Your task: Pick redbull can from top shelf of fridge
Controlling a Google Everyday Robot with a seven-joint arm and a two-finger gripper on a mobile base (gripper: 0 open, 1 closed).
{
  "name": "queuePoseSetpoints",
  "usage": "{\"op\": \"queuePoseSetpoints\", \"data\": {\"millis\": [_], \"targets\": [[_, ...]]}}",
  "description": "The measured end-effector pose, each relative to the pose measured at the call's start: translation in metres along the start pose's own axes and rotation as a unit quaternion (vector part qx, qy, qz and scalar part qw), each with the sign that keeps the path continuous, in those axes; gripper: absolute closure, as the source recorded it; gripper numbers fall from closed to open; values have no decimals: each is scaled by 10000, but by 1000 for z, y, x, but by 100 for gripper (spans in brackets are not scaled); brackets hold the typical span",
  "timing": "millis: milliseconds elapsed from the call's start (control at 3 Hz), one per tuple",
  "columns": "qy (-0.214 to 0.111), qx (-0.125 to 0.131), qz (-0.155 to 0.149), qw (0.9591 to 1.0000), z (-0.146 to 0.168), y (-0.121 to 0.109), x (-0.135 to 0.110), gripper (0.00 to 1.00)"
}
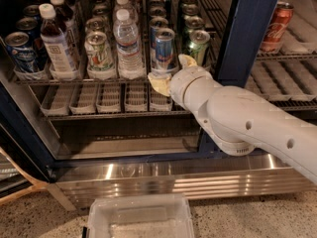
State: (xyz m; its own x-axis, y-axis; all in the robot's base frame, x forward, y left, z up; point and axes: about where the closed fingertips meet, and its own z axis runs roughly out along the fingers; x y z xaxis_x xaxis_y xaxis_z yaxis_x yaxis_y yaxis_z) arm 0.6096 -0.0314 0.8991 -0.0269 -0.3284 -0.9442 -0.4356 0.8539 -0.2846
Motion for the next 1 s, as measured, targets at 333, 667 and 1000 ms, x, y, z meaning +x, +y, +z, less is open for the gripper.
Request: {"op": "queuePoseSetpoints", "data": {"millis": [333,667,1000], "targets": [[-170,204,-148,9995,5,-13,-7,35],[-341,315,-289,9985,11,-21,-18,34],[-406,260,-309,9984,23,-27,-23,33]]}}
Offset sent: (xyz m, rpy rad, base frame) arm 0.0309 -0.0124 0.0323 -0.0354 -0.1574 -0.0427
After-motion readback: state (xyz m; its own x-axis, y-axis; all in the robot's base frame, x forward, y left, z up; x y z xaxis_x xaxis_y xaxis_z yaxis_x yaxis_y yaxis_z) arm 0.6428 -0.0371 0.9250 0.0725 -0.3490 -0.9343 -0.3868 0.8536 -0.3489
